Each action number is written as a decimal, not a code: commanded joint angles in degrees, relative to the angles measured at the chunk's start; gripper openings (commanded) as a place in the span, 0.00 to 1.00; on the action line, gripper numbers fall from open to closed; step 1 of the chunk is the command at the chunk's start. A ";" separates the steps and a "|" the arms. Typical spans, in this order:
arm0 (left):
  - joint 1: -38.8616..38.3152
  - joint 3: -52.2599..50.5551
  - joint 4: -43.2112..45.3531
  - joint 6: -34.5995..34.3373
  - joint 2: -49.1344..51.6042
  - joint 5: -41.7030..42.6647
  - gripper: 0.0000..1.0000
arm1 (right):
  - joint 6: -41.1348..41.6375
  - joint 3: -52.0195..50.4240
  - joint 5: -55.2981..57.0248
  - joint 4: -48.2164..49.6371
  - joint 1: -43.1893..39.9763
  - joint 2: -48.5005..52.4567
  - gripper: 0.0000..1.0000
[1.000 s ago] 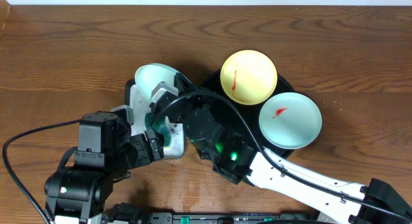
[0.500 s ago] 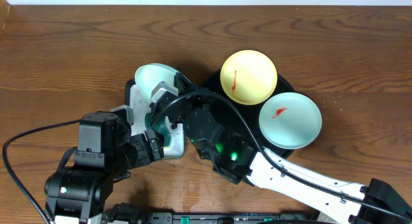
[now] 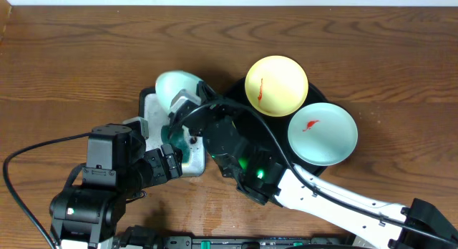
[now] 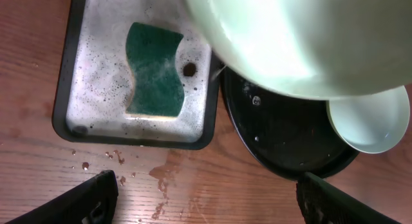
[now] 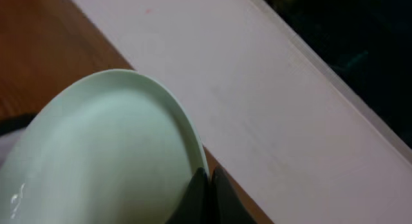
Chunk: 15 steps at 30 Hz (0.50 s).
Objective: Clean dirty plates on tray and stack at the side
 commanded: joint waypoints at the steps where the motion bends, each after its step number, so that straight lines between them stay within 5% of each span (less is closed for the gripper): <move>1: 0.26 0.04 -0.13 0.74 -0.15 0.26 0.89 | -0.31 0.85 0.55 -0.46 0.42 -1.25 0.01; 5: 0.24 0.04 -0.13 0.74 -0.15 0.26 0.89 | 3.54 0.87 3.23 0.83 -0.02 -1.27 0.01; 12: 0.24 0.04 -0.13 0.74 -0.15 0.26 0.89 | -1.92 0.85 -3.06 -4.09 1.38 -1.14 0.01; 15: 0.26 0.04 -0.13 0.74 -0.15 0.26 0.89 | 1.01 0.85 3.82 -4.33 1.57 -1.16 0.01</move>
